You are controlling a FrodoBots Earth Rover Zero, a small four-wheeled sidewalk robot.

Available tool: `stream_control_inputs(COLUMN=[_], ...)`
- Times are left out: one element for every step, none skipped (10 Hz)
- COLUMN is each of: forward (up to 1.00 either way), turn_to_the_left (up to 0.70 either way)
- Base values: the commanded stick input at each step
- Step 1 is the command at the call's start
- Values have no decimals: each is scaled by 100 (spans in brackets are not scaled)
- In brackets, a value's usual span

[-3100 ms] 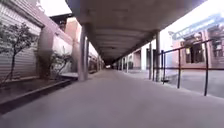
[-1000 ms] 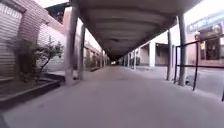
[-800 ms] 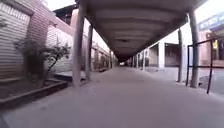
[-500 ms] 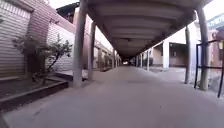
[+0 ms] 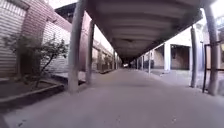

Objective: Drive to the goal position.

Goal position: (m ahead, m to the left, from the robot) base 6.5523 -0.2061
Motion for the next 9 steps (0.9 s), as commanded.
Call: stream_control_inputs(forward=[70, 70, 70, 70, 70, 70, 70, 70, 70], turn_to_the_left=[-10, 0, 0, 0, 0, 0, 0, 0, 0])
